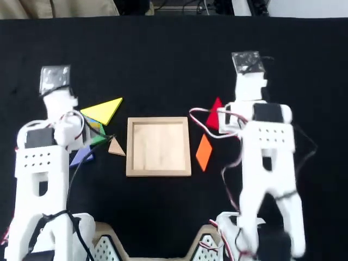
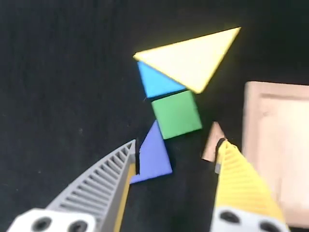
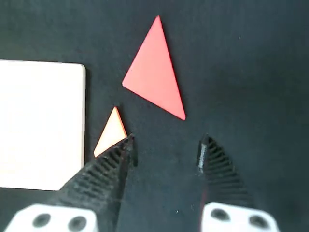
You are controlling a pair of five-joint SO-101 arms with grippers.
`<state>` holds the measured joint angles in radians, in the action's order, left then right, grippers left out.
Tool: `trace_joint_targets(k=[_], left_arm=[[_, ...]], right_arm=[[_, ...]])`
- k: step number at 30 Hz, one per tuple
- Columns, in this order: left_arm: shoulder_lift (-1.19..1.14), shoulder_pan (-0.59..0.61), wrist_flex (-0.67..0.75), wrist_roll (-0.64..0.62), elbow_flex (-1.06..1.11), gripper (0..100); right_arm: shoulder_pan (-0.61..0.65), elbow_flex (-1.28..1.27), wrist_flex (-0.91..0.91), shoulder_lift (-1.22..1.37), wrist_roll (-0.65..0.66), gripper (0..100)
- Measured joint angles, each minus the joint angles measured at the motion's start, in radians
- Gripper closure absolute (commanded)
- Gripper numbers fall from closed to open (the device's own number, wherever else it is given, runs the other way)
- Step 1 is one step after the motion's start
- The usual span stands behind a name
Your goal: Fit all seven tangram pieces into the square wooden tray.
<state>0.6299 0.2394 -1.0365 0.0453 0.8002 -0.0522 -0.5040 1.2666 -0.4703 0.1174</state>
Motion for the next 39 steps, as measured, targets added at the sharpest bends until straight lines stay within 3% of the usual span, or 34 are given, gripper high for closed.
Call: trace_joint_targets(k=[4,10,14,31,39], left_arm=[[0.000,0.015,0.180,-0.089,0.169,74],[0.000,0.038,0.379,-0.109,0.316,74],[0.000,0.052,0.497,-0.143,0.390,74],[0.308,0.057,0.520,-0.172,0.548,74],[0.330,0.057,0.520,-0.172,0.549,74]], right_arm=[[0.072,-0.021,0.000,0.037,0.061,77.3],[0.091,0.018,-0.049,0.325,0.075,52.1],[0.089,0.120,-0.061,0.525,0.114,56.0],[0.120,0.420,-0.097,0.907,0.129,57.7],[0.120,0.471,-0.097,0.964,0.127,57.7]])
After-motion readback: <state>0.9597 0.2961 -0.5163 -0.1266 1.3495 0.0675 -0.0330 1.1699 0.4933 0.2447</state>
